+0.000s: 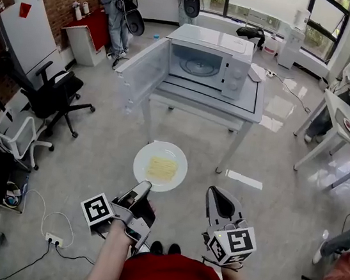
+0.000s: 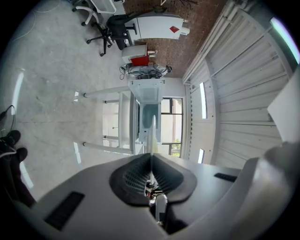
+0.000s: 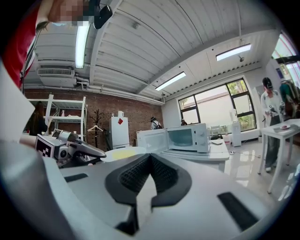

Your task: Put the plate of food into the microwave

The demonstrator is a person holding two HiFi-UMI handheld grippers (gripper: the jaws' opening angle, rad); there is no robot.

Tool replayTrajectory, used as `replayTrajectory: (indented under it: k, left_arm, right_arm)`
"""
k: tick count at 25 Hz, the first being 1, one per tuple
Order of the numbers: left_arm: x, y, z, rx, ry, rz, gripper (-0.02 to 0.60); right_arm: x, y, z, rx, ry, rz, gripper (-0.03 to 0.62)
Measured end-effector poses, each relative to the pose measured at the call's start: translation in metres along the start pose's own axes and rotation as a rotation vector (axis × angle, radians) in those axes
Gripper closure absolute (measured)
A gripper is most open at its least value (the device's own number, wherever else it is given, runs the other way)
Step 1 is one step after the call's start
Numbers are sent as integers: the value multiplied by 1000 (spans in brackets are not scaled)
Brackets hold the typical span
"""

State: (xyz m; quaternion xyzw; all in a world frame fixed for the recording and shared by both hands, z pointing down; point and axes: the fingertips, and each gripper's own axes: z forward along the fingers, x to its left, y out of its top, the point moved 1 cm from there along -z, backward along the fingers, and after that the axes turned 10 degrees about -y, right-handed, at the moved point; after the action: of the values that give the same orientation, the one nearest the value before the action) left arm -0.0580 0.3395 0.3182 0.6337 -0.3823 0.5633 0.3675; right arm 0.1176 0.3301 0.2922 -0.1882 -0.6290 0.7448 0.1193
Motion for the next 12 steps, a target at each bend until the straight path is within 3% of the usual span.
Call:
replayTrajectory:
  k: [12]
  left_arm:
    - [2,-5,34,-34,9,45,560]
  right_arm:
    - [-43,1,-1,6,18,14,579]
